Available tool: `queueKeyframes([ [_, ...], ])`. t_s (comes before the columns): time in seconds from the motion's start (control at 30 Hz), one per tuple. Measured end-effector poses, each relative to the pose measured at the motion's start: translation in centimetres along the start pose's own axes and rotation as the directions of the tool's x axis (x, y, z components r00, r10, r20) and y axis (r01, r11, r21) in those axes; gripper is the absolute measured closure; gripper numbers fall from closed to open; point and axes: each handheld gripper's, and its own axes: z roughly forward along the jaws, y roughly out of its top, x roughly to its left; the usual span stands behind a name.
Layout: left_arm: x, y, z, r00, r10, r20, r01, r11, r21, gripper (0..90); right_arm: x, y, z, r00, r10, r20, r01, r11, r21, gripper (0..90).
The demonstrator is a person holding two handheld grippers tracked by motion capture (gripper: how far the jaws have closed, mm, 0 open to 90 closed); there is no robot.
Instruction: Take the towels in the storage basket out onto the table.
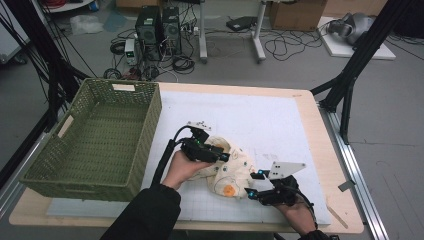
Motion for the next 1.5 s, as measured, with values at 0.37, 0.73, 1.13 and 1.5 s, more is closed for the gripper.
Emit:
queueKeyframes([
  [0.37, -0.3, -4.3, -3.6, 0.9968, 0.021, -0.077, -0.022, 0.9997, -0.011, 51.9, -0.6, -0.2, 2.1, 0.9994, -0.010, -0.032, 0.013, 0.995, 0.102, 58.4],
  [0.73, 0.8, -6.9, -2.1, 0.9750, 0.069, -0.211, -0.041, 0.9902, 0.133, 81.9, -1.1, -0.3, 1.9, 0.9974, -0.008, -0.072, 0.015, 0.995, 0.099, 82.9],
  [1.13, 2.7, -5.6, -2.1, 0.9413, -0.071, -0.330, 0.048, 0.9957, -0.079, 89.8, -1.6, 0.7, -3.1, 0.9984, -0.029, -0.048, 0.031, 0.999, 0.042, 85.4],
  [1.5, 1.1, -4.5, -2.8, 0.9584, -0.023, -0.284, -0.015, 0.9913, -0.131, 79.9, -3.5, -1.1, -3.9, 0.9992, 0.040, 0.001, -0.040, 0.998, 0.058, 85.1],
])
